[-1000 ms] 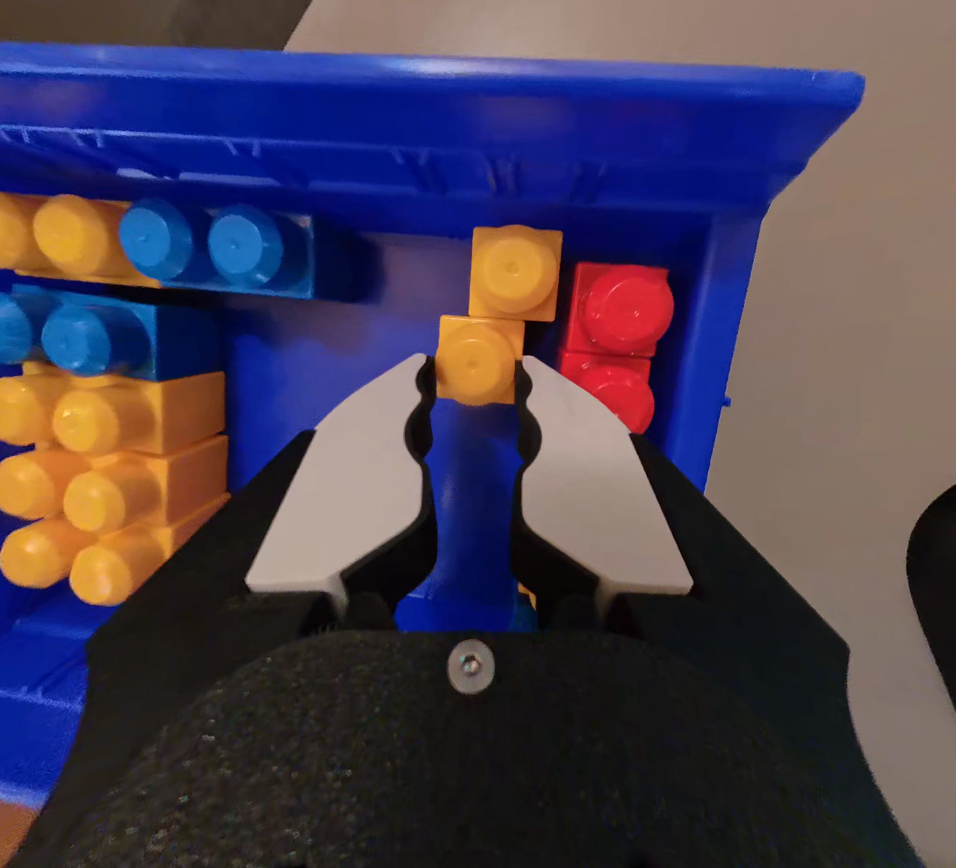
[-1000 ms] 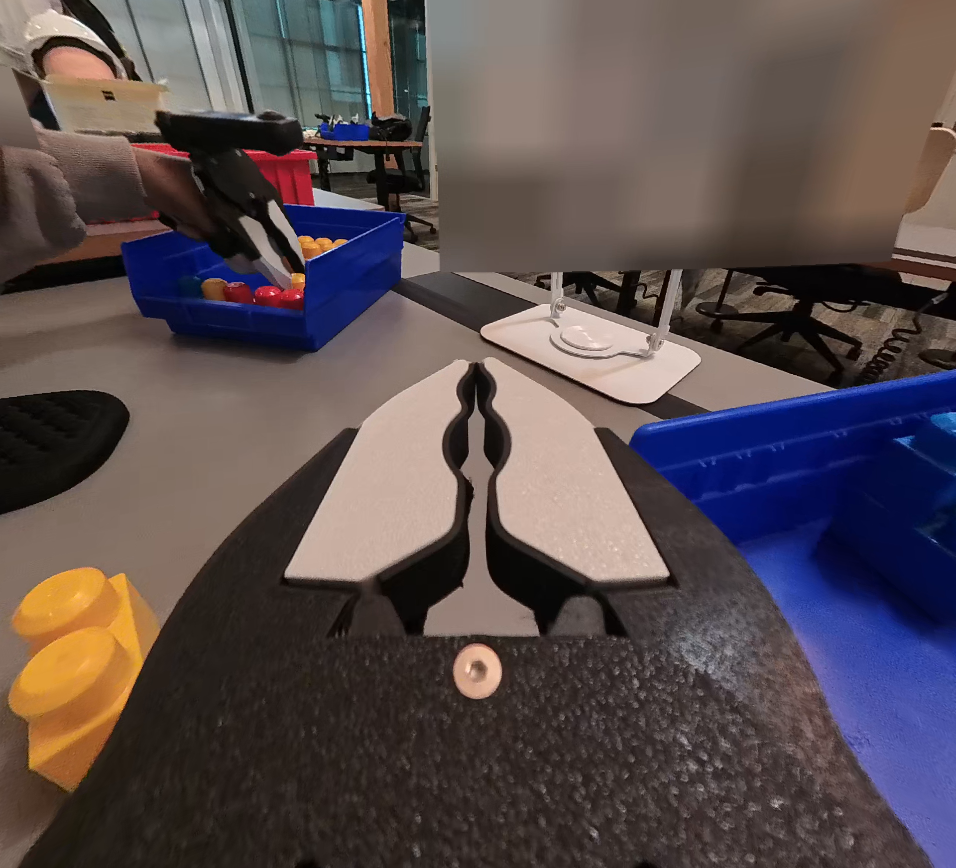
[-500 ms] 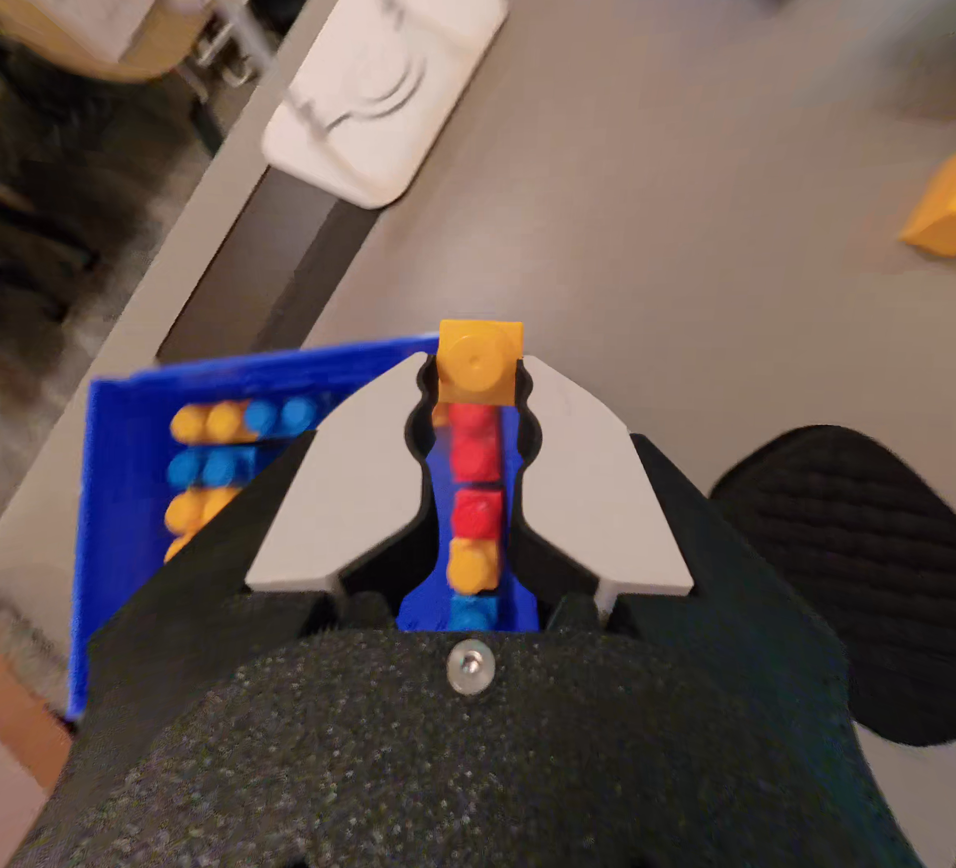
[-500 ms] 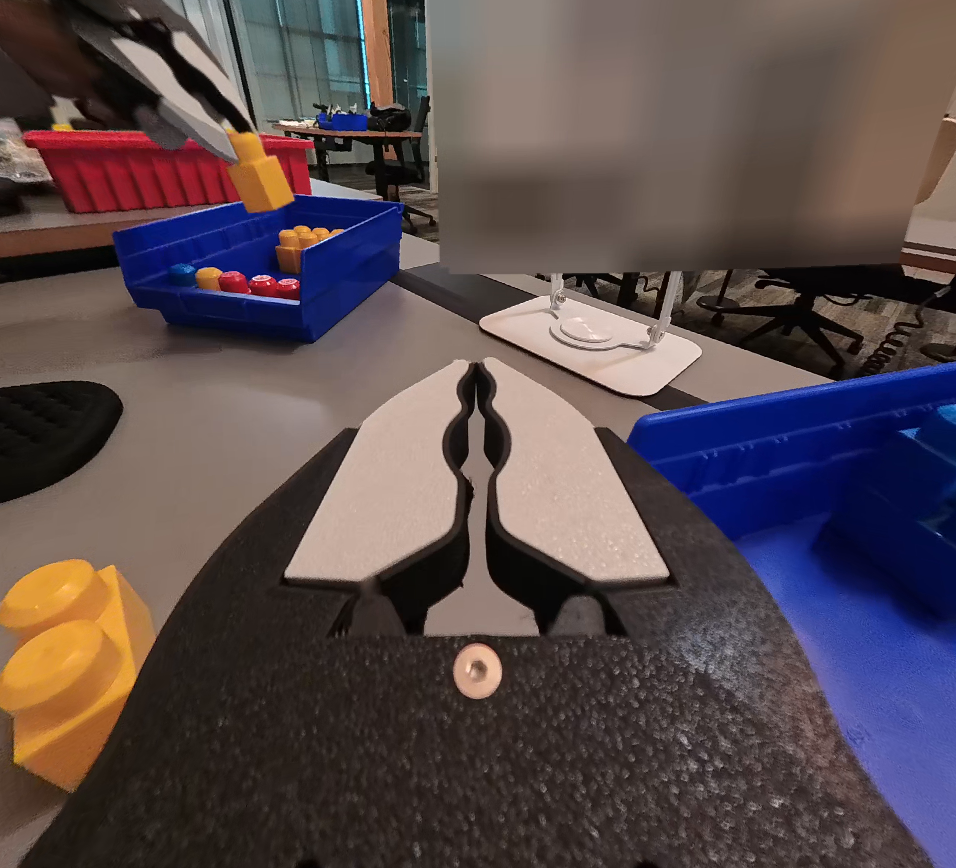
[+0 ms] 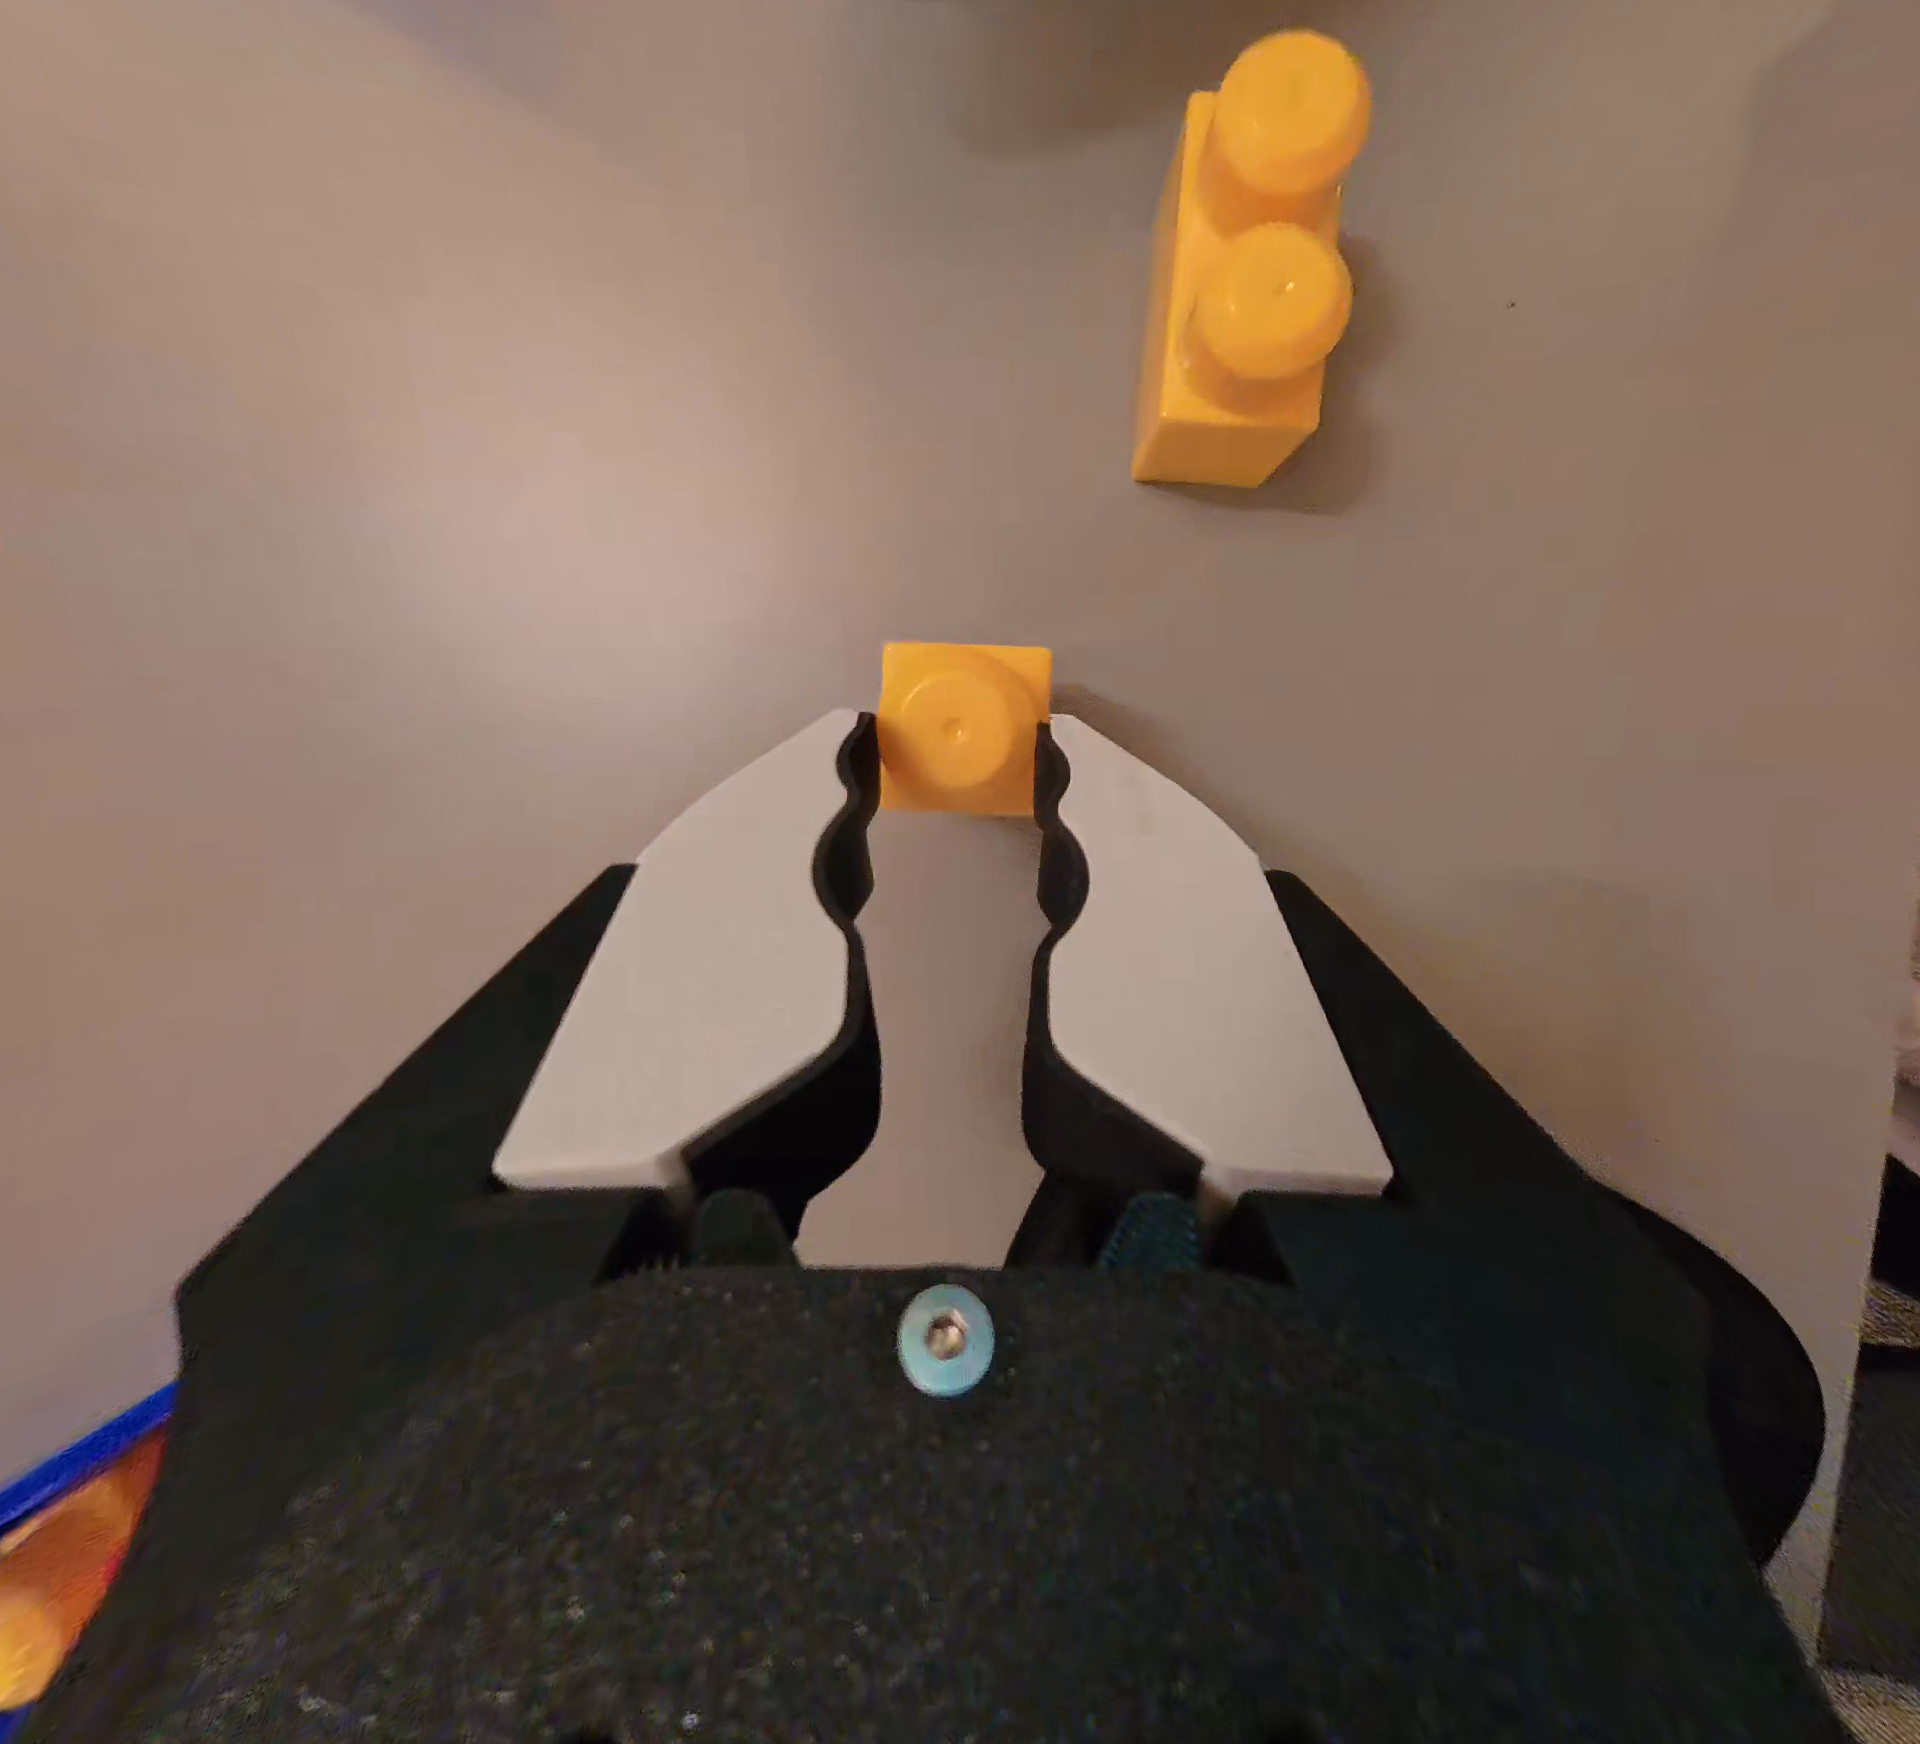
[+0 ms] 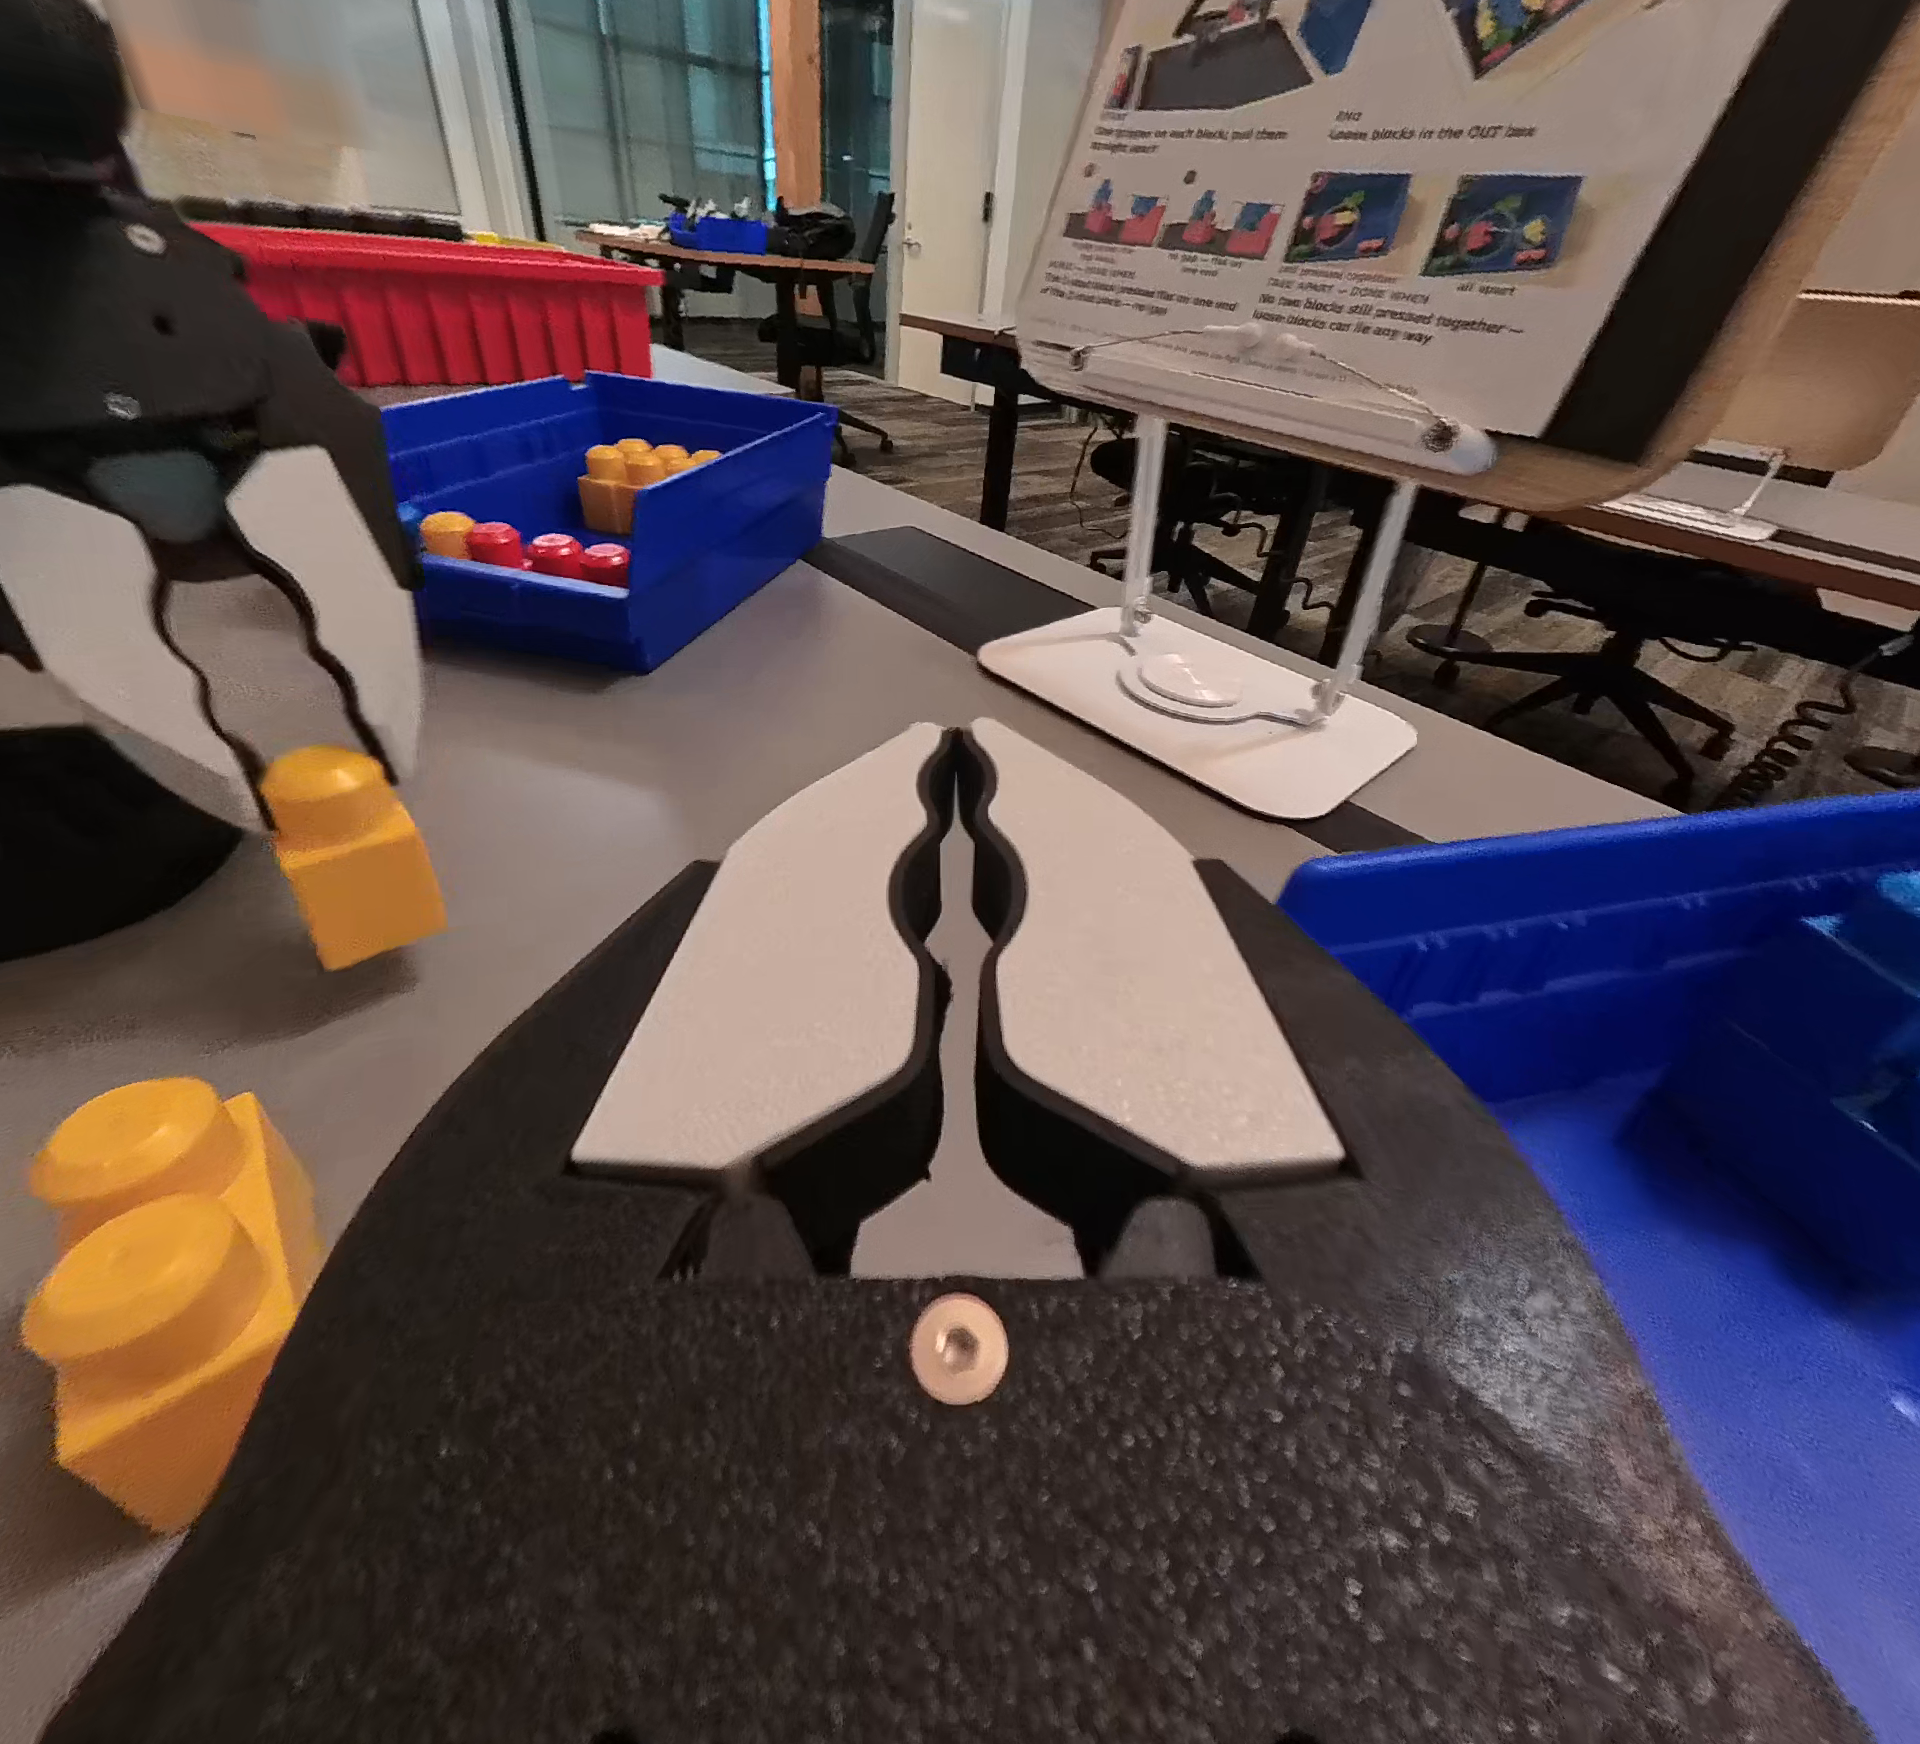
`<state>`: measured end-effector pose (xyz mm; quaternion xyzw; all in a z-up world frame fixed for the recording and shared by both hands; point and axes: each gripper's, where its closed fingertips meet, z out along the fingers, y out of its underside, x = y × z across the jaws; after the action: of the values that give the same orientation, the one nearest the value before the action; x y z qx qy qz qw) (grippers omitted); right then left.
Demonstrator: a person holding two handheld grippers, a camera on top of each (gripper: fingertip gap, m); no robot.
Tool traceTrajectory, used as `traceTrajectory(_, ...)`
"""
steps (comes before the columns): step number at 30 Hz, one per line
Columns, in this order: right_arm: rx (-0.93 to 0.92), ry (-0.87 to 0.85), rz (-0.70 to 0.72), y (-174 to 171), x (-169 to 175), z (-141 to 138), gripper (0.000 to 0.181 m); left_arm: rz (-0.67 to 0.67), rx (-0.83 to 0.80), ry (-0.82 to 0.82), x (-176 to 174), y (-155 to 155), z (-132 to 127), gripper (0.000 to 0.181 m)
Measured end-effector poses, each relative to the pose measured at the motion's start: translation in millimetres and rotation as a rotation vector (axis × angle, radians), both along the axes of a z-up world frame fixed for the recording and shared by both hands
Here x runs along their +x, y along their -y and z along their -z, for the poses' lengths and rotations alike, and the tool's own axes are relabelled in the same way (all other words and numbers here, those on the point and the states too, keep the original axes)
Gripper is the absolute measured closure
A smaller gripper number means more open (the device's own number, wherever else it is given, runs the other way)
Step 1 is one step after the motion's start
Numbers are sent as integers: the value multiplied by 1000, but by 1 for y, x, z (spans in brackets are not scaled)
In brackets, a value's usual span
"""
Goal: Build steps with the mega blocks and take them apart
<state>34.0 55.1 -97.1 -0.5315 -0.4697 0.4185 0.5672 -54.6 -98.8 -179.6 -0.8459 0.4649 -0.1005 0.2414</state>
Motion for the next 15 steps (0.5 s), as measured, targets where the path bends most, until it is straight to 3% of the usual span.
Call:
traceTrajectory(5,39,91,-165,32,-10,9,181,-12,22,18,5,-2,18,153)
traceTrajectory(8,82,267,-276,53,-12,20,181,-34,98,71,8,-6,15,148)
traceTrajectory(12,75,618,-522,98,0,33,144,-106,236,228,8,-10,-7,140)
traceTrajectory(15,116,892,-618,129,13,51,116,-167,341,373,3,-11,-29,143)
